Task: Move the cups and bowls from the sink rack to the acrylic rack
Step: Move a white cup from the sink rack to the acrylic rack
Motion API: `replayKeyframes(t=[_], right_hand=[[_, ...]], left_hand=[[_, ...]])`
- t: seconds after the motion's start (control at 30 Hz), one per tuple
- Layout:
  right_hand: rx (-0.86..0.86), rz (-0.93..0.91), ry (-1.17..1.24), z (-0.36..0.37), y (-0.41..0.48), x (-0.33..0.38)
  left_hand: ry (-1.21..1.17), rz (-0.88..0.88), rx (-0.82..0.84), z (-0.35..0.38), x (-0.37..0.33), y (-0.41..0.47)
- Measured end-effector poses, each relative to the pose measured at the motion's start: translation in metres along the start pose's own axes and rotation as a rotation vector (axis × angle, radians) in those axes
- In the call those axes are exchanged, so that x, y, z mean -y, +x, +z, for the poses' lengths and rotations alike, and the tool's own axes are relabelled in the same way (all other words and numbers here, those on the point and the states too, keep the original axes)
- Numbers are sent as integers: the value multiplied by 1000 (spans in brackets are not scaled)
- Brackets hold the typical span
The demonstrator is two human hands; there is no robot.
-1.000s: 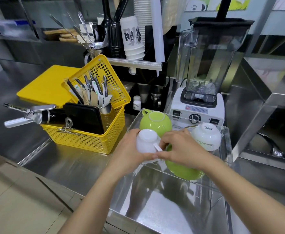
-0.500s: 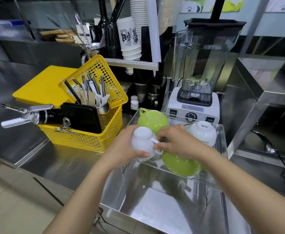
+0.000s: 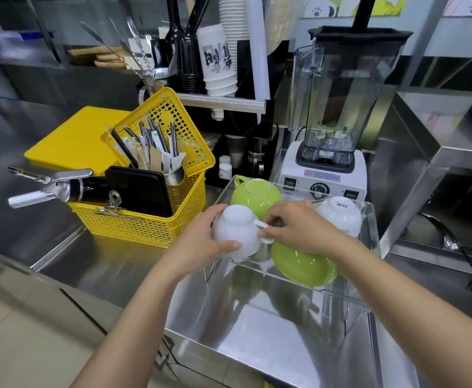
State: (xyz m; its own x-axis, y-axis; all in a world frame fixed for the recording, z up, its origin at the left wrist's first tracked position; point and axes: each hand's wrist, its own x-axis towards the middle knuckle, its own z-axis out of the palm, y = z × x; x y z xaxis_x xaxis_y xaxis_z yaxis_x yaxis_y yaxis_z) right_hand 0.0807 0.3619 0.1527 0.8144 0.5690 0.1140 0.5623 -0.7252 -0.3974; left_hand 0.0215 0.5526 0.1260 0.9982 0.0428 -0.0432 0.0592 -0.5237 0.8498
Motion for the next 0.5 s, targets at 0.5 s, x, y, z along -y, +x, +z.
replayKeyframes(t=[0.5], right_hand=[[-64, 40, 201, -1, -3, 3]], left_hand=[[45, 86, 15, 2, 3, -3]])
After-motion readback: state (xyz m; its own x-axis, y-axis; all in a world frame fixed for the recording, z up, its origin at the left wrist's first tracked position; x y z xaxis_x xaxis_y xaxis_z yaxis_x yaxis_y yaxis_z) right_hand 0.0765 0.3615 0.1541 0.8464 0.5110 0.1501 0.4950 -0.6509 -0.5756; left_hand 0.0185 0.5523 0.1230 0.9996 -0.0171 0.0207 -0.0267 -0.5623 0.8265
